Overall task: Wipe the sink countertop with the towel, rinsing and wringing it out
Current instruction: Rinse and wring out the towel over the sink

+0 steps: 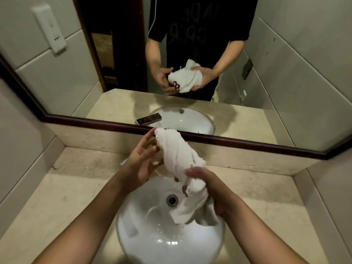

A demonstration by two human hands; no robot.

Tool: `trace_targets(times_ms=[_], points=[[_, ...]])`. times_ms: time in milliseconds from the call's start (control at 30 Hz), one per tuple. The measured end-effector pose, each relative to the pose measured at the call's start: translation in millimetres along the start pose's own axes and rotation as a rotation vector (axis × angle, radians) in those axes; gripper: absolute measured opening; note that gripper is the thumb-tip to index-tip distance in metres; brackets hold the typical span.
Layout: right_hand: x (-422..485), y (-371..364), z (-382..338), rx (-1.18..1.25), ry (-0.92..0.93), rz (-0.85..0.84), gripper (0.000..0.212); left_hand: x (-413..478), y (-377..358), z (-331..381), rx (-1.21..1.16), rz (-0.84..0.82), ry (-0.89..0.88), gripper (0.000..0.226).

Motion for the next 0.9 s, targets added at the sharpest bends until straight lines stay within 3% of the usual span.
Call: trace_targets(times_ms=[67,167,200,267,333,467,600,733,800,900], points=[[-5,-15,15,0.262,-0.126,-0.166,0.047,3,-14,10,0.030,-0.200,0.034,0.099],[-7,-36,35,0.483,-0.280,-0.465,0.054,10,-37,15,0.091,-0.374,0.038,0.109],[-5,-40,39,0.456,-0.287,-0.521,0.056,11,-42,15,0.093,-0.402,0.028,0.108],[-1,-40,44,0.378,-0.275,-0.537,0.067,11,-48,18,0.050,-0.381,0.039,0.084],[0,-35,39,0.377,-0.246,-0.420,0.075,12,-35,24,0.010,-0.214,-0.002,0.047],[-4,-32,-3,0.130,0.135,-0.241,0.086,6,-18,24,-0.052,0.019,-0.039,0.007],[1,-30,-19,-0.527,0.351,-0.052,0.089,10,-4,12,-0.064,0.201,0.049,0.012],[22,-19,-2,-1.146,0.358,0.081,0.068,12,27,-10,0.046,0.658,-0.004,0.017],[32,-16,8,-1.316,0.363,0.102,0.061,11,37,-27,0.026,0.829,0.004,0.017],[33,-16,15,-1.429,0.458,0.053,0.071,10,48,-48,-0.118,0.896,0.090,0.028]])
Point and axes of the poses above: each hand's wrist, its own x-axis towards the middle knuckle, its own y-axis out of the back of the hand, z = x × y, the point moved 7 cm from there along x, towards the middle knuckle, and after that the axes turned 14 degrees about y, right-handed, at the moved point
